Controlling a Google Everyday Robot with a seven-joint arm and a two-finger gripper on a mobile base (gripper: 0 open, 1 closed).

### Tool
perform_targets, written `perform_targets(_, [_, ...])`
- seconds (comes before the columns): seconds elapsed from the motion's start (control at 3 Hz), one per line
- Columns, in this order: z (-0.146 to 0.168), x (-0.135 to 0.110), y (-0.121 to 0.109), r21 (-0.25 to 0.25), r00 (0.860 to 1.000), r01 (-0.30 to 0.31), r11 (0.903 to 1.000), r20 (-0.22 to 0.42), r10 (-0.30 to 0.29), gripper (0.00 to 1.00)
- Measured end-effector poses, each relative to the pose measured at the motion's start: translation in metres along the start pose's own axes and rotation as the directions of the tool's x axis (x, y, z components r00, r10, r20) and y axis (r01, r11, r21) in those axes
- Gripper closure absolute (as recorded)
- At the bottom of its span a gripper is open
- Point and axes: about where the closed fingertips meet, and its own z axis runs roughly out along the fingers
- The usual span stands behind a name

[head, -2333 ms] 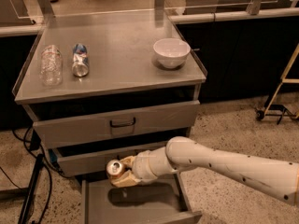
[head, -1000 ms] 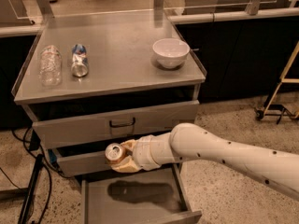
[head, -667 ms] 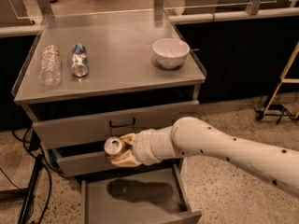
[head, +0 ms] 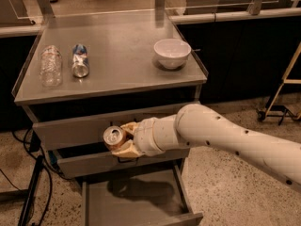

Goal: Pick orange can from bottom drawer and place on counter

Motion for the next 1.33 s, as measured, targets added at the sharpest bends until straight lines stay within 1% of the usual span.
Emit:
perform_targets(0.33, [-0.022, -0.023, -0.015, 0.022, 0.999, 0.029, 0.9993, 0.022, -0.03, 1.0])
perform_targets(0.67, [-0.047, -0.05, -0.032, 0.054, 0.996, 0.063, 0.9965, 0.055, -0.066, 1.0])
perform_targets(1.0, [-0.05, -0.052, -0.034, 0.059, 0.996, 0.066, 0.9961, 0.058, -0.07, 1.0])
perform_targets(1.33, [-0.06, -0.067, -0.037, 0.102, 0.993, 0.083, 0.9913, 0.071, -0.091, 1.0])
